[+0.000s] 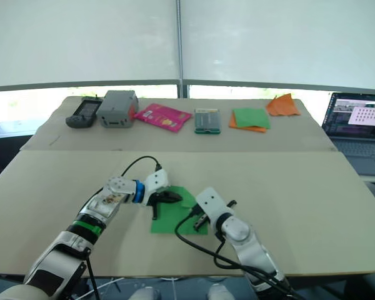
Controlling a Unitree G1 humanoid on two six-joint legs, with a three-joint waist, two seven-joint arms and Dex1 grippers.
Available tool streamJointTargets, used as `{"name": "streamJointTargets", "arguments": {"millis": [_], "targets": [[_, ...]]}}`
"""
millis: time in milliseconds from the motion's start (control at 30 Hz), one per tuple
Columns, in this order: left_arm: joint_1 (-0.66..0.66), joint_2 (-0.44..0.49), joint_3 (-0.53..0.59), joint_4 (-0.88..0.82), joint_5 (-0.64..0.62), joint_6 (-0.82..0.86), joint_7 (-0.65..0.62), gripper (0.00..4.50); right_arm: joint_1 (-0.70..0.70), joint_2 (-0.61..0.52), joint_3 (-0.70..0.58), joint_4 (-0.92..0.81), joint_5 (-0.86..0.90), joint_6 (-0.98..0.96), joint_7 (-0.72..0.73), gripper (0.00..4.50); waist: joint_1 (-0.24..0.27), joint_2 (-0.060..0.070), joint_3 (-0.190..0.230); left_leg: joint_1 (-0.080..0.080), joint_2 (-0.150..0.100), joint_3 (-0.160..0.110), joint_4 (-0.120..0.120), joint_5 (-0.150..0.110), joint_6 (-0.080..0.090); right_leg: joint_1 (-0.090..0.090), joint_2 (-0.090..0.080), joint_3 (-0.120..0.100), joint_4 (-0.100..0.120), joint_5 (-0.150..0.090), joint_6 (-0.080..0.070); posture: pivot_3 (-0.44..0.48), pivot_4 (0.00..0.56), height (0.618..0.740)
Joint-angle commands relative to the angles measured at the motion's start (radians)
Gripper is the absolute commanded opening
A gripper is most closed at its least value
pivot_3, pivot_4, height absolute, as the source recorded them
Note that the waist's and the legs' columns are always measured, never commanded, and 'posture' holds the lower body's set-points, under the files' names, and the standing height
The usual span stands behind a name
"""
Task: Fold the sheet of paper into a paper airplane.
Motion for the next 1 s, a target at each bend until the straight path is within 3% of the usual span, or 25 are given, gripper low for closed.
{"name": "streamJointTargets", "arguments": {"millis": [33,467,633,800,1000], "targets": [[0.007,0.018,-0.016,0.034,0.040,0.014,0.002,0.00,0.081,-0.040,0.064,0.077,0.004,0.122,0.058,0.03,0.000,0.000,-0.001,0.000,0.000,0.000,0.000,0.000,0.000,0.000,0.000,0.000,0.000,0.000,0.000,0.000,0.150,0.740],[0.003,0.016,-0.015,0.043,0.042,0.009,0.001,0.00,0.152,-0.076,-0.003,-0.037,0.048,0.172,0.074,0.03,0.002,-0.003,-0.004,0.001,0.000,0.000,-0.001,-0.001,-0.002,0.000,0.000,0.000,0.000,-0.001,0.000,0.000,0.150,0.740],[-0.007,0.012,-0.008,0.049,0.037,-0.004,0.004,0.00,0.121,-0.020,-0.151,-0.195,0.198,0.033,0.118,0.03,0.005,-0.003,0.000,-0.001,0.000,0.000,0.000,-0.001,-0.002,-0.001,-0.001,0.000,0.000,-0.002,0.000,0.000,0.150,0.740],[-0.024,0.012,0.004,0.054,0.034,-0.012,0.006,0.00,0.108,-0.017,-0.241,-0.301,0.321,0.047,0.169,0.03,0.001,0.005,0.011,-0.007,0.000,0.000,0.001,-0.001,-0.001,-0.002,0.000,0.000,0.000,-0.001,0.001,0.000,0.150,0.740],[-0.024,0.009,0.017,0.040,0.023,-0.005,0.010,0.00,0.005,-0.042,-0.200,-0.214,0.301,0.041,0.166,0.03,-0.001,0.005,0.013,-0.006,0.000,0.000,0.001,-0.001,-0.001,-0.003,0.000,0.000,0.000,-0.001,0.001,0.000,0.150,0.740]]}}
